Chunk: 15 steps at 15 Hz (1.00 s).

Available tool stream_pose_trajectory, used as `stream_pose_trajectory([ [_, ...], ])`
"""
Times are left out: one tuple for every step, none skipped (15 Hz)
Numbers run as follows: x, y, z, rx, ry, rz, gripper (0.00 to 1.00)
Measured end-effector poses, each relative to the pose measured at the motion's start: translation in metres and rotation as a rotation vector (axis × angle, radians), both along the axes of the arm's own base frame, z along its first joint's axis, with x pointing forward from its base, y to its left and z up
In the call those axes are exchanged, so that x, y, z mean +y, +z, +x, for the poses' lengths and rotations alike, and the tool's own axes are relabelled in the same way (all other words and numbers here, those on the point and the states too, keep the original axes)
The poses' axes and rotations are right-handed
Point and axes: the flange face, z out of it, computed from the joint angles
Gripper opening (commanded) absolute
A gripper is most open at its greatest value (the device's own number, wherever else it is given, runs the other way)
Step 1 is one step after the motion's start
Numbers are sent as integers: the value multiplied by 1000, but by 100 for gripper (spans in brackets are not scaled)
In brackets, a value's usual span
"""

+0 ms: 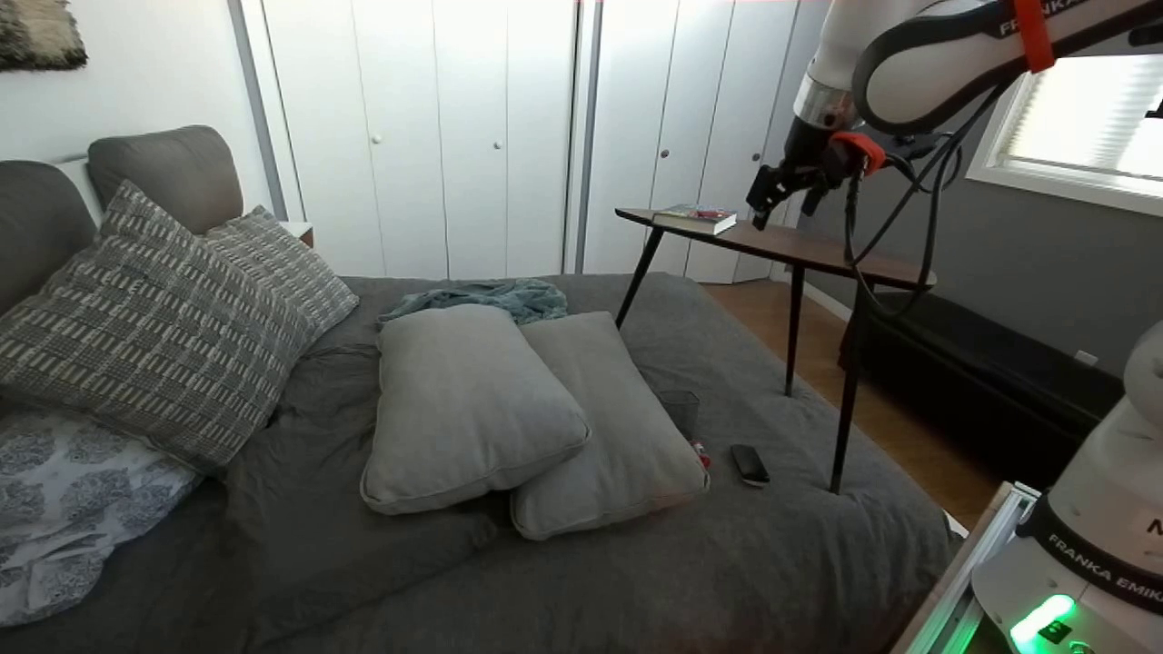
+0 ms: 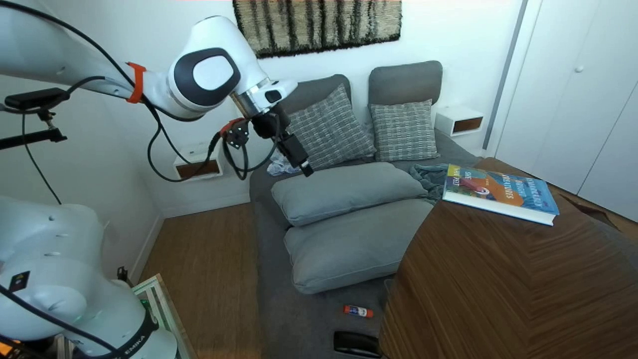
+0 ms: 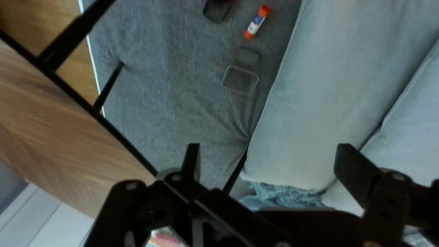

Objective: Put the book on top of the pillow

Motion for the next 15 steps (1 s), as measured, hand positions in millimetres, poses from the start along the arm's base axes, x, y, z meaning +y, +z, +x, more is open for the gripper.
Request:
stream_pose_trajectory([
  [-4,3,7,-45,30,-33,100],
  [-9,5,16,-75,62,-82,100],
  [-17,6,24,-89,90,-133,100],
  [-26,7,33,-95,114,-187,100],
  [-36,9,43,-98,136,-246,100],
  [-48,11,54,-101,154,-304,100],
  [-60,13,64,-102,170,-361,100],
  [-71,17,76,-104,186,-420,100],
  [-80,20,88,-105,200,-478,100],
  [-88,24,100,-108,215,-533,100],
  [-92,26,112,-110,233,-589,100],
  [-95,27,123,-110,248,-641,100],
  [-95,24,132,-106,252,-660,100],
  [-93,19,140,-96,260,-665,100],
  [-91,15,145,-90,266,-664,100],
])
